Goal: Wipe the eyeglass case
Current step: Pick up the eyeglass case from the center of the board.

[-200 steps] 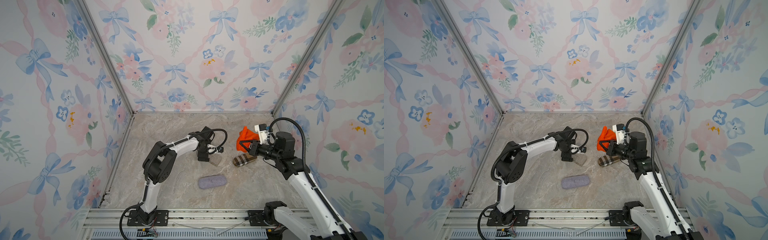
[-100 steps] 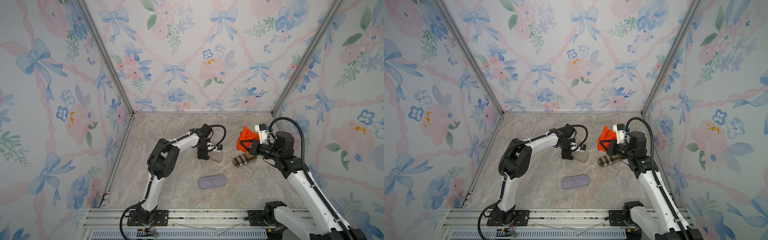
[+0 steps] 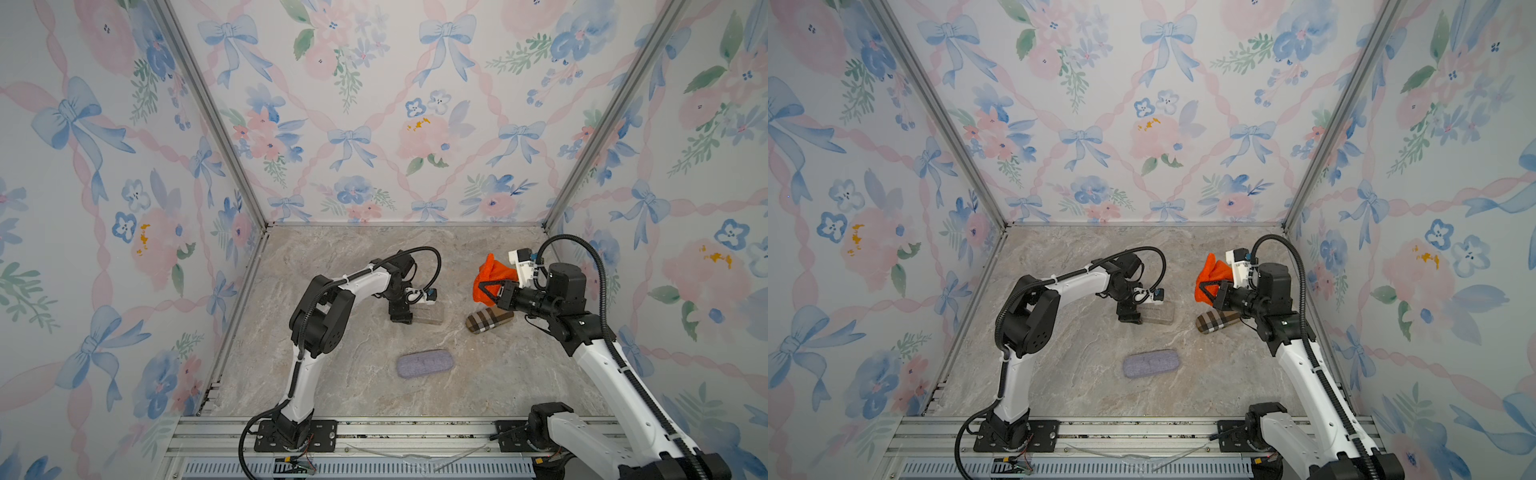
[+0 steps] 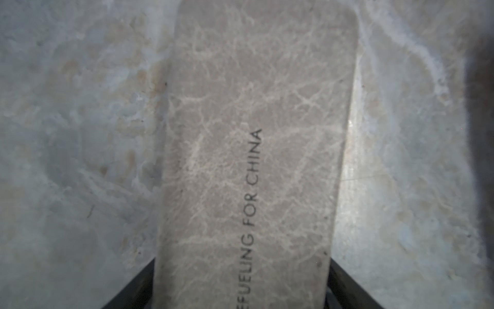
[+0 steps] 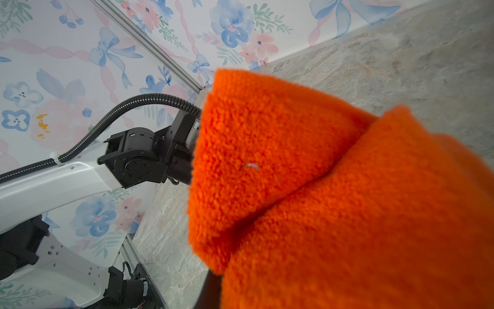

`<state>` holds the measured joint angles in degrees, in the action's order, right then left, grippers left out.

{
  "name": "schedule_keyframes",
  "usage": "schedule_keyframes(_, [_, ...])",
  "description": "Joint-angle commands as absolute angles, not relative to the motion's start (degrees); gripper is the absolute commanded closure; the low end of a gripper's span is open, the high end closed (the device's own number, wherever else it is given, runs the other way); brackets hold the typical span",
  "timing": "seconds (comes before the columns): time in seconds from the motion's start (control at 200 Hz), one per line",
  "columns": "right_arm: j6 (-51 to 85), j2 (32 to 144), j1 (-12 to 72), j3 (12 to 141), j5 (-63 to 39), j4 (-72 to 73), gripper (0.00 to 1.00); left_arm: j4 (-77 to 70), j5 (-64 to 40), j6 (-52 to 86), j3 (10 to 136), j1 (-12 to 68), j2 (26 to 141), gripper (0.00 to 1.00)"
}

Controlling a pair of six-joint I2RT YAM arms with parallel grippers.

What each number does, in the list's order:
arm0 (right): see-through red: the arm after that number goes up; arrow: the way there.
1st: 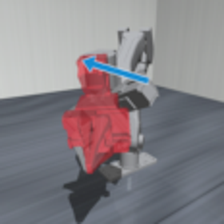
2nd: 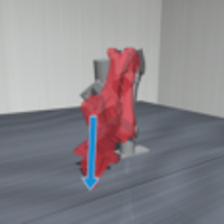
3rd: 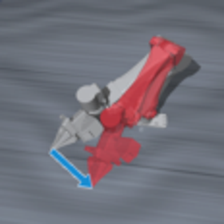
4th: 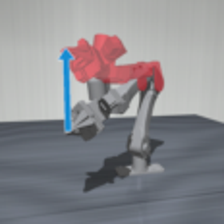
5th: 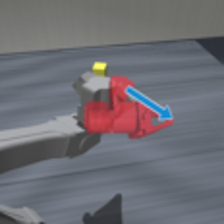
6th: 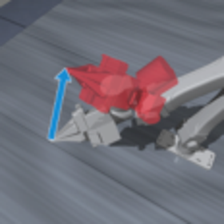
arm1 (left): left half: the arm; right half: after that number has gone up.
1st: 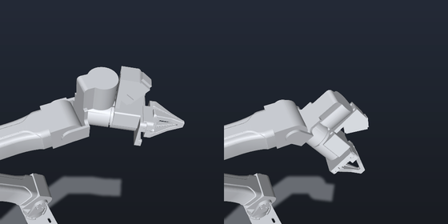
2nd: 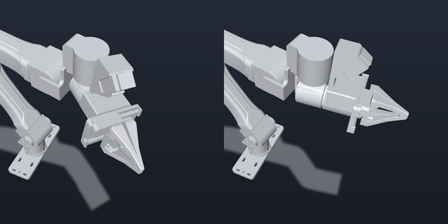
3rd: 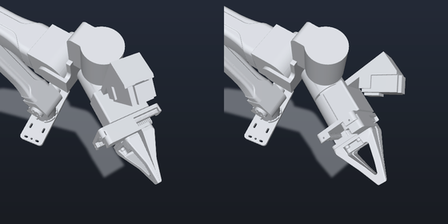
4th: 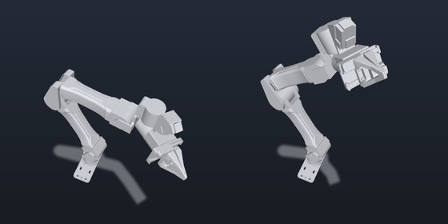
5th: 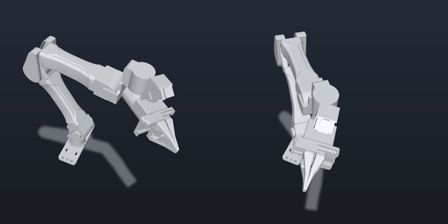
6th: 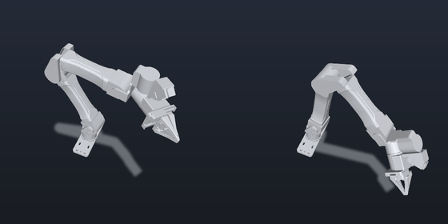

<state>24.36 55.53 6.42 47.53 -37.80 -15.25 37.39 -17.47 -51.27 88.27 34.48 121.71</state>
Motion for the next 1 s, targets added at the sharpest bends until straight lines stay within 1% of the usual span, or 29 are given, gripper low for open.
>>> schedule_keyframes(0.0, [25.8, 55.33, 5.91, 46.85, -37.27, -13.87, 1.0, 38.54, -18.65, -48.12, 84.99, 35.13, 119.28, 0.22])
schedule_keyframes(0.26, [26.7, 53.64, 6.01, 46.41, -36.73, -15.51, 1.0, 32.06, -18.89, -44.77, 76.55, 35.63, 113.07, 0.22])
schedule_keyframes(0.505, [26.91, 52.73, 5.93, 45.76, -36.45, -16.52, 1.0, 24.22, -16.27, -40.04, 70.59, 37.34, 112.13, 0.28])
schedule_keyframes(0.54, [26.83, 52.71, 5.95, 45.69, -36.3, -16.69, 1.0, 24.07, -16.17, -39.59, 70.73, 37.44, 112.36, 0.31])
schedule_keyframes(0.64, [26.8, 52.62, 5.93, 45.71, -36.12, -17.13, 1.0, 24.01, -16.47, -39.19, 70.78, 37.44, 112.74, 0.35])
schedule_keyframes(0.735, [26.84, 52.55, 5.97, 45.89, -36.12, -17.26, 1.0, 24.1, -17.12, -38.81, 70.83, 37.55, 112.15, 0.47])
schedule_keyframes(0.815, [27.11, 52.84, 5.97, 46.04, -36.24, -17.23, 1.0, 23.94, -16.97, -37.83, 70.93, 37.83, 111.0, 0.53])
schedule_keyframes(0.84, [27.28, 52.96, 6.02, 46.21, -36.41, -17.23, 1.0, 23.96, -16.71, -37.65, 70.93, 37.96, 110.51, 0.56])
schedule_keyframes(0.93, [27.4, 53.79, 6.15, 47.28, -37.0, -18.5, 1.0, 22.14, -13.8, -35.43, 70.67, 39.16, 108.62, 0.61])
schedule_keyframes(0.95, [27.28, 53.87, 6.23, 47.53, -37.01, -19.01, 1.0, 21.8, -13.22, -34.87, 70.73, 39.34, 108.04, 0.64])
schedule_keyframes(0.995, [27.0, 53.95, 6.4, 48.3, -36.79, -20.39, 1.0, 21.07, -12.22, -33.31, 70.93, 39.85, 106.86, 0.65])
